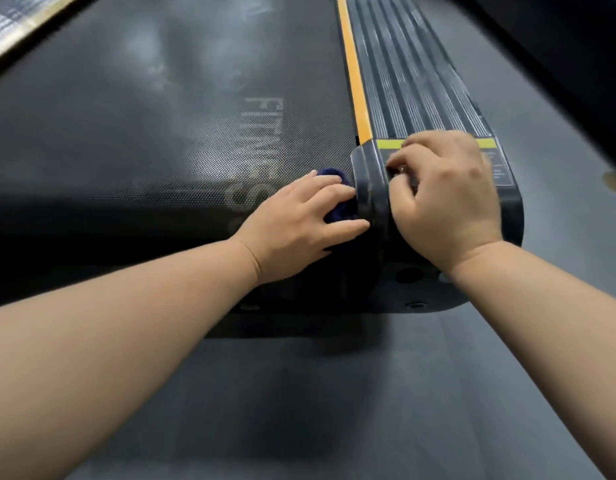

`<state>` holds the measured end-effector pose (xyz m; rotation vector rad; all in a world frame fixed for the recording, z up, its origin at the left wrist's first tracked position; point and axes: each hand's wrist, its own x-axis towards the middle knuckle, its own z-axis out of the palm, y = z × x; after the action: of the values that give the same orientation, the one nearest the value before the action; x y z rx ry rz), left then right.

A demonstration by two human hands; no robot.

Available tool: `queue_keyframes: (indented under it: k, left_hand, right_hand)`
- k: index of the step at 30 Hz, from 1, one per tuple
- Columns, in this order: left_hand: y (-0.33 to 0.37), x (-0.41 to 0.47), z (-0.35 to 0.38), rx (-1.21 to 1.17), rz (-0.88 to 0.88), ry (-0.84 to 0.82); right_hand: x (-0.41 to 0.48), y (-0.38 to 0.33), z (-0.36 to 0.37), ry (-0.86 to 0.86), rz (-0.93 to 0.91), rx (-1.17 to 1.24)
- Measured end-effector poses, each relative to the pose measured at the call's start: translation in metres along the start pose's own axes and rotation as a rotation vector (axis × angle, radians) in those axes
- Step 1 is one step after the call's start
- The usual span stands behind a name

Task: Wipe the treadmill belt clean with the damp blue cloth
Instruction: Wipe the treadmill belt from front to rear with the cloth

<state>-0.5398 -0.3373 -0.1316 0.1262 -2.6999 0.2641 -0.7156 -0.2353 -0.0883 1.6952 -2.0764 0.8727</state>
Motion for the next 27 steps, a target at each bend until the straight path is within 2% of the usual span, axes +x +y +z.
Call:
queue_keyframes:
  k: [5,9,13,16,21,27]
  left_hand:
    - [-0.014,-0.018,-0.017,0.074,0.079,-0.068]
    - [-0.041,-0.065,-0.036,0.094,0.059,-0.1]
    - [-0.07,-0.132,-0.063,0.114,-0.122,-0.164]
    - [-0.087,-0.169,-0.078,0.15,-0.251,-0.195]
    - [-0.119,-0.222,-0.092,0.236,-0.248,-0.111]
    - [-0.161,-0.326,-0.123,0.384,-0.504,-0.046]
  right_hand:
    - [0.004,-0.009,0.004,0.02,-0.003,0.065]
    - [0.002,-0.025,0.011,-0.021,-0.078,0.083]
    - [-0.004,-0.05,0.019,-0.09,-0.122,0.091]
    - [0.006,-0.096,0.037,-0.122,-0.19,0.128]
    - [0.048,-0.199,0.086,-0.217,-0.244,0.139]
    - [0.057,-0.265,0.136,-0.326,-0.243,0.12]
